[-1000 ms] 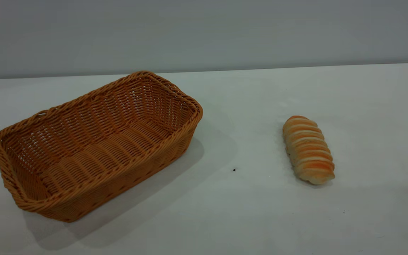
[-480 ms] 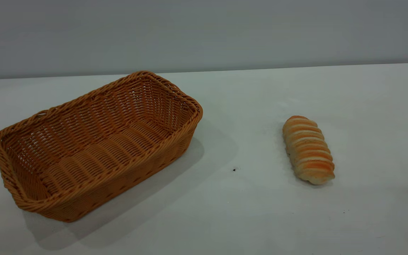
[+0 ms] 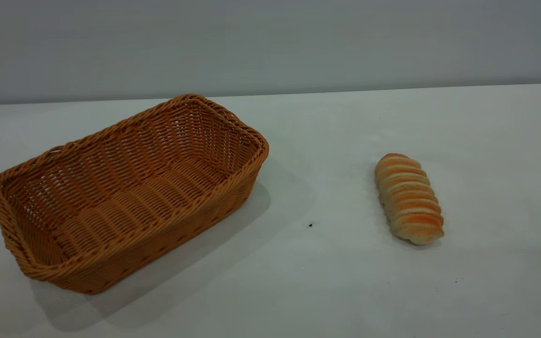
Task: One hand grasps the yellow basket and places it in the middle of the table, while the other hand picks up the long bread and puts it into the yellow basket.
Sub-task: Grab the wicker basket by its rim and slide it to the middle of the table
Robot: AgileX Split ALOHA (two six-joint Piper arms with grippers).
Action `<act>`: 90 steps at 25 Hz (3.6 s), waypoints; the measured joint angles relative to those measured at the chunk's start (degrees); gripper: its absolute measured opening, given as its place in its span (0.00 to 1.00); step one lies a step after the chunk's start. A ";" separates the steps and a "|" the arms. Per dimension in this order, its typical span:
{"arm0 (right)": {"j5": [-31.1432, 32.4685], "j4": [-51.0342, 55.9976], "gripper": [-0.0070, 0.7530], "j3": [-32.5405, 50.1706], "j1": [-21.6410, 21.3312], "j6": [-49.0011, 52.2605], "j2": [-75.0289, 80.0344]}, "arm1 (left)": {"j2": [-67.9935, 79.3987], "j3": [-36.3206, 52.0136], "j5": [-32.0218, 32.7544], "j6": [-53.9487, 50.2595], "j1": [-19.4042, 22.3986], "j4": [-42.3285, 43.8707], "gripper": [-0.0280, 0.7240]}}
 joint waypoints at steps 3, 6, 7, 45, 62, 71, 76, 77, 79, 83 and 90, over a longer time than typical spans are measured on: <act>0.00 0.00 0.38 0.00 0.00 0.00 0.00 | 0.00 0.00 -0.14 0.00 0.00 0.00 0.53; 0.00 0.00 0.38 0.00 0.00 0.00 0.00 | 0.00 0.00 -0.47 -0.02 0.00 0.00 0.53; 0.00 0.00 0.38 0.00 0.00 0.00 0.00 | 0.00 0.00 -0.47 -0.09 0.00 0.00 0.53; -28.41 21.02 0.46 -1.20 0.00 -18.97 28.01 | 54.26 -0.65 -36.39 9.18 0.00 -20.63 0.68; -28.88 34.16 0.54 -1.20 0.00 -30.74 35.34 | 71.79 -8.55 -33.44 22.01 0.00 -35.47 0.68; -28.43 34.40 0.55 -1.20 0.00 -30.87 35.34 | 82.91 -8.63 -41.31 6.74 0.00 -25.90 0.68; -28.39 35.13 0.55 -1.20 0.00 -30.93 35.34 | 91.76 -8.63 -42.35 5.95 0.00 -28.30 0.68; -28.39 35.18 0.55 -1.20 0.00 -30.93 35.34 | 93.16 -8.63 -42.75 5.95 0.00 -28.95 0.67; -28.39 35.19 0.55 -1.20 0.00 -30.93 35.34 | 94.95 -8.66 -43.59 5.95 0.00 -30.48 0.65; -27.95 35.24 0.55 -1.20 0.00 -30.93 35.34 | 95.76 -8.80 -45.78 5.89 0.00 -34.72 0.63; -27.58 35.24 0.55 -1.20 0.00 -31.04 35.34 | 95.85 -9.12 -46.67 5.86 0.00 -38.14 0.62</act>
